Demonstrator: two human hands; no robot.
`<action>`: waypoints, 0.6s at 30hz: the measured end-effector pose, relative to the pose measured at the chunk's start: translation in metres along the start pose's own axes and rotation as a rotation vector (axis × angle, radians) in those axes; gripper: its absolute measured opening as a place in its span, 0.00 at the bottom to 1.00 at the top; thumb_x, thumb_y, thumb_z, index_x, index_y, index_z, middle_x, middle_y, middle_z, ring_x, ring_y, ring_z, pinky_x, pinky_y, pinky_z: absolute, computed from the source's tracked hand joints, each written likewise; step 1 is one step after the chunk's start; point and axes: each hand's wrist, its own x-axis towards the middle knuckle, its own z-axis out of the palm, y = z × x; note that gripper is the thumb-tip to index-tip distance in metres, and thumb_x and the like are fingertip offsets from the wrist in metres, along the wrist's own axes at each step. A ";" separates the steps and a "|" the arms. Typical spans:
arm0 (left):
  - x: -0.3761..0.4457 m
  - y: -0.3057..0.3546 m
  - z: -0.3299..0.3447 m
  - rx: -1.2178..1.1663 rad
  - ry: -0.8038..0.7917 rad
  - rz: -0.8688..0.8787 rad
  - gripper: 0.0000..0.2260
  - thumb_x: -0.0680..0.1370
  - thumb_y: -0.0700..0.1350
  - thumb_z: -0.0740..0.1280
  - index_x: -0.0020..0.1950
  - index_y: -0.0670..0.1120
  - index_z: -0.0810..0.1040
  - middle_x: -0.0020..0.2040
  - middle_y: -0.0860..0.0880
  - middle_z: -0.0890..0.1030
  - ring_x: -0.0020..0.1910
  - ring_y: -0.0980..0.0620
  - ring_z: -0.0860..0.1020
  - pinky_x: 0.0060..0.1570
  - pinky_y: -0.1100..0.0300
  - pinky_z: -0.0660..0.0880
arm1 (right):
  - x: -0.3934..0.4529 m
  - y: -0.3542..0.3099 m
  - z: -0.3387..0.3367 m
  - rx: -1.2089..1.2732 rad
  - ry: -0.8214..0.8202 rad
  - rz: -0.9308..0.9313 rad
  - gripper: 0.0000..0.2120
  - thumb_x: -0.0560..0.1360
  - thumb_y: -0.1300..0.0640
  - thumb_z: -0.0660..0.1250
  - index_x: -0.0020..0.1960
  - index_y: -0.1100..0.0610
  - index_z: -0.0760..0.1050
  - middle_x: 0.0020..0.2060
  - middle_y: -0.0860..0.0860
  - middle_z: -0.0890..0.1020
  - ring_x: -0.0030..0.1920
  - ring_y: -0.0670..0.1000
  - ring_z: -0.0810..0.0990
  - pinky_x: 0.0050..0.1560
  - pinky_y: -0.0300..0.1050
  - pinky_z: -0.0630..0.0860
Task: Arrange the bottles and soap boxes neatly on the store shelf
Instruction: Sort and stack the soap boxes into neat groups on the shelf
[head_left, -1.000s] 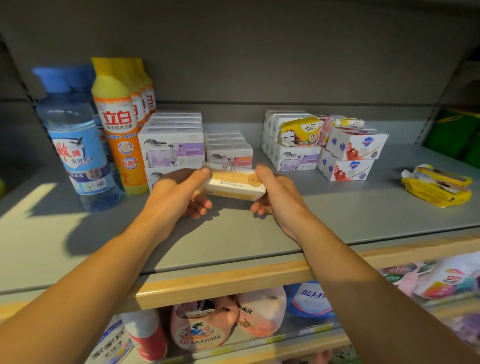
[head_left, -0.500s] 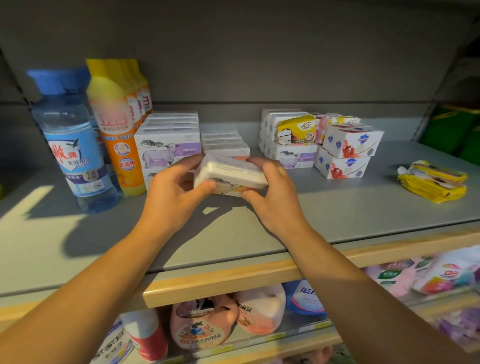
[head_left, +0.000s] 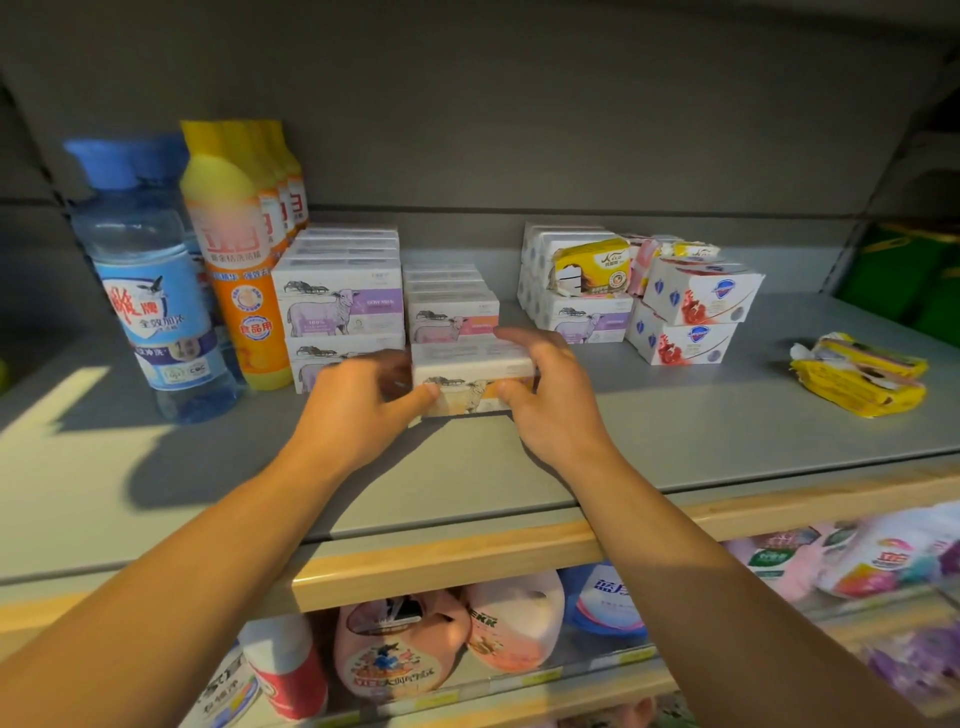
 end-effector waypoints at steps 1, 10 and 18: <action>0.000 0.000 0.001 0.039 -0.021 -0.013 0.12 0.76 0.54 0.70 0.58 0.56 0.82 0.48 0.58 0.85 0.42 0.67 0.80 0.41 0.75 0.73 | 0.001 0.001 0.001 -0.040 0.005 0.009 0.27 0.72 0.66 0.67 0.67 0.45 0.73 0.62 0.49 0.72 0.60 0.50 0.74 0.59 0.51 0.77; -0.007 -0.002 0.004 0.371 -0.174 -0.005 0.15 0.75 0.60 0.67 0.54 0.53 0.83 0.48 0.52 0.85 0.53 0.46 0.79 0.48 0.51 0.79 | 0.017 0.006 -0.011 -0.450 -0.070 -0.203 0.23 0.73 0.60 0.70 0.67 0.51 0.75 0.64 0.51 0.73 0.64 0.55 0.68 0.65 0.49 0.70; -0.007 -0.003 0.003 0.380 -0.175 0.014 0.17 0.75 0.60 0.66 0.48 0.47 0.82 0.44 0.50 0.84 0.49 0.48 0.77 0.45 0.51 0.78 | 0.053 0.023 0.003 -0.565 -0.050 -0.308 0.21 0.75 0.62 0.69 0.67 0.54 0.76 0.59 0.53 0.78 0.61 0.58 0.69 0.62 0.44 0.64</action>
